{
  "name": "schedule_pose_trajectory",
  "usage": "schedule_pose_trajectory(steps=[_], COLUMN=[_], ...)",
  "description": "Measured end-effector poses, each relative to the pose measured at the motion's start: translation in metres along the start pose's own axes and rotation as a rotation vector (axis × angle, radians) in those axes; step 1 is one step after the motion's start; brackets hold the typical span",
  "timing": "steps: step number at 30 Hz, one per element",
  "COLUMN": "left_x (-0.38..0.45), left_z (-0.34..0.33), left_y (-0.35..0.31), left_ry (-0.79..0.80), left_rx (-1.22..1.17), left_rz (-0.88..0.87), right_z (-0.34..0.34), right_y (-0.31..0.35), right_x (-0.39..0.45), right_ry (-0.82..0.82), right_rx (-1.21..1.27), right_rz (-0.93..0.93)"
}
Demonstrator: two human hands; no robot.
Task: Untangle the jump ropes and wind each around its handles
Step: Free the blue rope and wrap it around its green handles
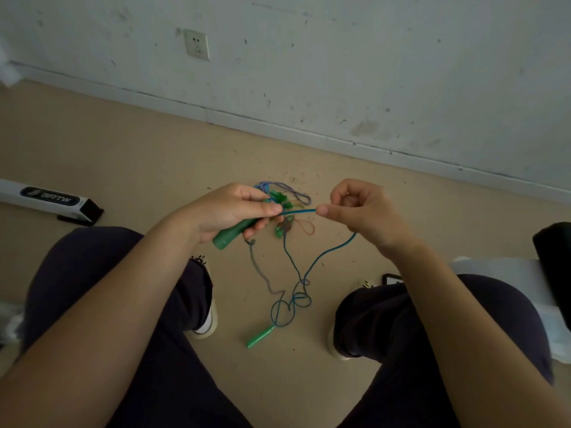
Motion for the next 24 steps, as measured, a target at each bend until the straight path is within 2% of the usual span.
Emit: schedule_pose_trajectory(steps=[6,8,12,15,17,19,22,24], left_x=[0.002,0.003,0.003,0.002,0.002,0.002,0.003,0.003], left_z=[-0.017,-0.025,-0.013,0.002,0.006,0.003,-0.009,-0.019], left_y=[0.003,0.002,-0.002,0.000,0.003,0.006,0.005,0.003], left_ry=[0.004,0.042,0.011,-0.056,-0.065,-0.053,-0.026,0.005], left_rx=[-0.031,-0.042,-0.021,0.008,0.038,0.056,0.025,-0.020], left_rz=[-0.017,-0.023,-0.029,-0.025,-0.015,-0.003,-0.008,-0.012], right_z=[-0.036,-0.045,-0.023,0.013,0.025,0.020,-0.015,-0.037], right_y=[-0.004,-0.002,0.000,-0.009,-0.012,-0.010,-0.009,-0.010], right_x=[-0.002,-0.004,-0.001,0.005,0.005,0.004,0.003,0.000], right_ry=[0.199,0.194,0.046,-0.204,-0.307,-0.248,0.027,0.142], right_rx=[0.009,-0.080,-0.151,-0.060,0.057,0.123,0.084,0.013], right_rz=[-0.024,-0.010,-0.002,-0.015,-0.025,-0.027,-0.038,-0.030])
Point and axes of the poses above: each hand's wrist, its own x-axis towards the middle knuckle, its own z-axis out of the back of the hand, y = z × x, the point moved 8 cm from there along x, towards the middle knuckle, and after that the axes turned 13 degrees about -z, right-handed, at the moved point
